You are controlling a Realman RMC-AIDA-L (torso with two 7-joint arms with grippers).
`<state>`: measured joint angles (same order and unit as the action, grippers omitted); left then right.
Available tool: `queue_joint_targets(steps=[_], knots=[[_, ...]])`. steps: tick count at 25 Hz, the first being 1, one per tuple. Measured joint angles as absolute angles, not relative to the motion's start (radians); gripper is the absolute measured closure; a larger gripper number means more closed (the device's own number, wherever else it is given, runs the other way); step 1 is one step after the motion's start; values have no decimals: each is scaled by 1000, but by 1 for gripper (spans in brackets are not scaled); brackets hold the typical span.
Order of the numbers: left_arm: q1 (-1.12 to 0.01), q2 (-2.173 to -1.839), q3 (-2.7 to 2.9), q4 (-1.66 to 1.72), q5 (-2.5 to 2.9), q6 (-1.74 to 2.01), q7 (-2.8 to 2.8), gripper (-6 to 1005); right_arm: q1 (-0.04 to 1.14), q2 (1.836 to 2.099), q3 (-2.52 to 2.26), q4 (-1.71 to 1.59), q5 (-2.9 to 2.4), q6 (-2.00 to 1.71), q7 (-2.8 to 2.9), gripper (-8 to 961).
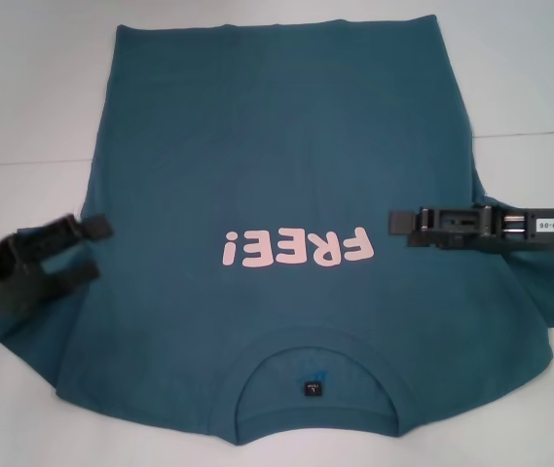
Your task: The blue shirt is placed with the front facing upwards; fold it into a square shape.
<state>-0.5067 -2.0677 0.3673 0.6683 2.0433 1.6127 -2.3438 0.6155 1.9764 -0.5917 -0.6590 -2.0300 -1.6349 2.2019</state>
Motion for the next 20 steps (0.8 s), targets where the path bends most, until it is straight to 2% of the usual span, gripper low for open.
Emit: queue_joint_targets(steps=[9,15,20], knots=[[-516,-2052,371,675,2060,1328,-2368,116,610,1969,-602,-654,-2035,-1573,2197,41],[-572,-2034,397,673,2196,1213,-2242,124,609,1965,-604,-655,-2037,-1569,2198,41],[-588,-2033,427,674,2218,1142,-2197,131,609,1965,-604,-651,-2037,-1569,2197,41]])
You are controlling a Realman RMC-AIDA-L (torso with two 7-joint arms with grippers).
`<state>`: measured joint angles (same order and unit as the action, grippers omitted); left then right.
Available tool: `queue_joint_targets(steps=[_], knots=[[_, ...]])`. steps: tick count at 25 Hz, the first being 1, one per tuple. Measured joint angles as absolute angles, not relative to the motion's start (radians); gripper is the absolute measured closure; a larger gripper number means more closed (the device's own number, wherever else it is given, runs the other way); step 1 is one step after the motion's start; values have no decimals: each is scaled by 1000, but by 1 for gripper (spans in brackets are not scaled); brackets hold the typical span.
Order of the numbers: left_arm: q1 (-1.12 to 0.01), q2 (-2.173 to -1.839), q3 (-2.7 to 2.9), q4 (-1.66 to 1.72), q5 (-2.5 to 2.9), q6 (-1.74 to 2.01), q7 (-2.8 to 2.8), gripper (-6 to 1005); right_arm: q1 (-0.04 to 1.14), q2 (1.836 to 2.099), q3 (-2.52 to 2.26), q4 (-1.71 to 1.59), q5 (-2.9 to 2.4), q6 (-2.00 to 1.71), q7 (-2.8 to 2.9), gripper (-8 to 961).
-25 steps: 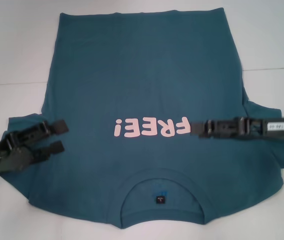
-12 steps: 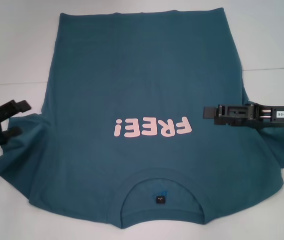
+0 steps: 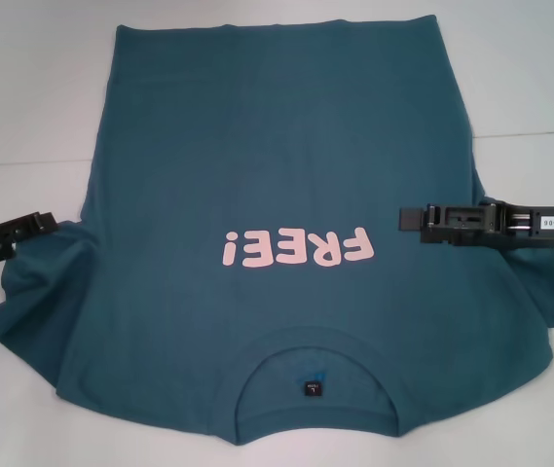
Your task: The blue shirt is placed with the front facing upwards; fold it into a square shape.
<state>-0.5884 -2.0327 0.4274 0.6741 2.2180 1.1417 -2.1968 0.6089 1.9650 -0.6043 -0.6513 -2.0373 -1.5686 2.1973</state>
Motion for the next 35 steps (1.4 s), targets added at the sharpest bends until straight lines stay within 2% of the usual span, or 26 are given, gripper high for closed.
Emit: queue_joint_targets(steps=[35], knots=[[-649,-2019,496,553,2333,905,-2272,179,593,1966,-604,-647,-2037,-1552,2195,40]])
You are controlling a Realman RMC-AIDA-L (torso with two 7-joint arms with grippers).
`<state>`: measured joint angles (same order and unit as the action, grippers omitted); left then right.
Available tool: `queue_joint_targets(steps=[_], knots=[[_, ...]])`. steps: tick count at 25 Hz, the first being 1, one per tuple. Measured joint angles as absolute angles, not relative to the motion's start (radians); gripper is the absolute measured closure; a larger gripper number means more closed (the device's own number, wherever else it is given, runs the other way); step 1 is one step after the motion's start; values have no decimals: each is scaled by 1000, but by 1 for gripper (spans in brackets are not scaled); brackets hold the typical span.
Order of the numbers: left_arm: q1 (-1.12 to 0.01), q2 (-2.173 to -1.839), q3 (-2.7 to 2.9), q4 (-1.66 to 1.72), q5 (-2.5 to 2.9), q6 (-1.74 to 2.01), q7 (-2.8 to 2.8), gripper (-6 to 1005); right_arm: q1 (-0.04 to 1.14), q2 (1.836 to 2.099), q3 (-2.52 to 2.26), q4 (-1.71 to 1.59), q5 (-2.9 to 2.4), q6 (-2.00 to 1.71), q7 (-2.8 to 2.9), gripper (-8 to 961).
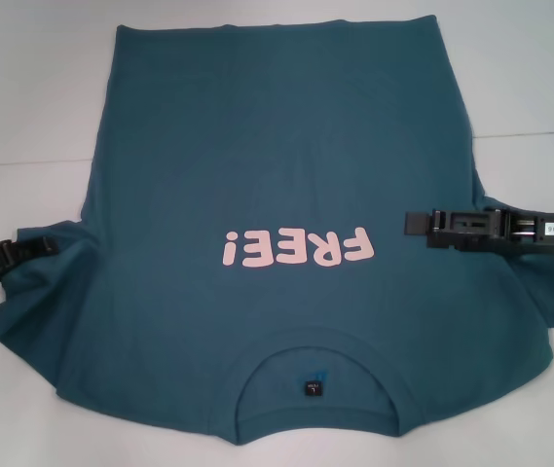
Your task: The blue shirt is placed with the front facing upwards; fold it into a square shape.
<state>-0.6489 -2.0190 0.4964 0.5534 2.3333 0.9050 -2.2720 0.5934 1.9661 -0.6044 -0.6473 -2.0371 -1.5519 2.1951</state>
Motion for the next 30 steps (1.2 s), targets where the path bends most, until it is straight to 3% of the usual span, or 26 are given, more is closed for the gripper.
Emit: queue_joint_targets(steps=[20,30], knots=[[-649,-2019,525,565,2340,925,-2303,207,590,1965,-599,-647,-2037,-1556,2194,40],[-653,-2019,528,565,2357,927,-2304,410,591,1965,-597,-647,-2036,-1560,2197,40]])
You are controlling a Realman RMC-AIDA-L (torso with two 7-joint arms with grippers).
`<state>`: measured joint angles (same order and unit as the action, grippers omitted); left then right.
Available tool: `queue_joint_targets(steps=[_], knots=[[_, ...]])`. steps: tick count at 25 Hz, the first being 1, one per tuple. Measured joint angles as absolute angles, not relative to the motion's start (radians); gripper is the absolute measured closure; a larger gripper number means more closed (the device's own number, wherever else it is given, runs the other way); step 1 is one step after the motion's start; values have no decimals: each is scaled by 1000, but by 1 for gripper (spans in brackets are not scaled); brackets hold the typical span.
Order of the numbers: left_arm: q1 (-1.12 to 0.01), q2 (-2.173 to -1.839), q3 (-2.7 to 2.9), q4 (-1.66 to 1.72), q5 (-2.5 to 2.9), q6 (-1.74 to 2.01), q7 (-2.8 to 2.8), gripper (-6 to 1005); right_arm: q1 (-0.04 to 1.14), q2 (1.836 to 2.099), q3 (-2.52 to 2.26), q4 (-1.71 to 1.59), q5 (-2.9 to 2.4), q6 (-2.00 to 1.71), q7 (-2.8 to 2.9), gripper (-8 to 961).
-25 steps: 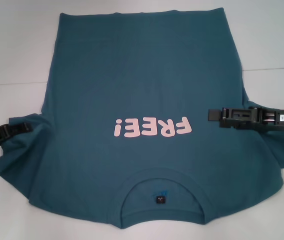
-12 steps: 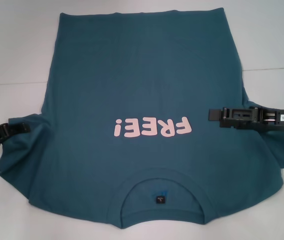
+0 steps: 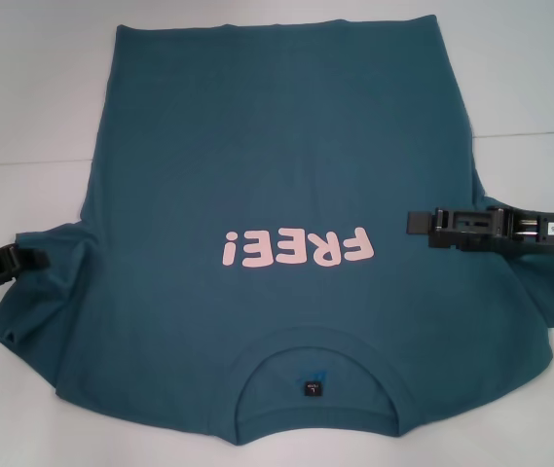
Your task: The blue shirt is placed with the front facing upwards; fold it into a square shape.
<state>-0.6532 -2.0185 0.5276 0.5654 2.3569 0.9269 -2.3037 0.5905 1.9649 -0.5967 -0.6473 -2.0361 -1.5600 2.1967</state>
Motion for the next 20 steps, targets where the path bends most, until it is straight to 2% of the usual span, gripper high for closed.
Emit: queue_joint_targets(steps=[6,14,20], knots=[[-651,-2019,528,569,2358,926,-2298,619,591,1965,-597,-647,-2036,-1560,2198,40],[-648,-2021,551,584,2358,926,-2290,968,591,1965,-596,-647,-2033,-1560,2201,40],[-647,-2023,575,618,2358,915,-2290,968,591,1965,-595,-647,-2031,-1562,2203,40]])
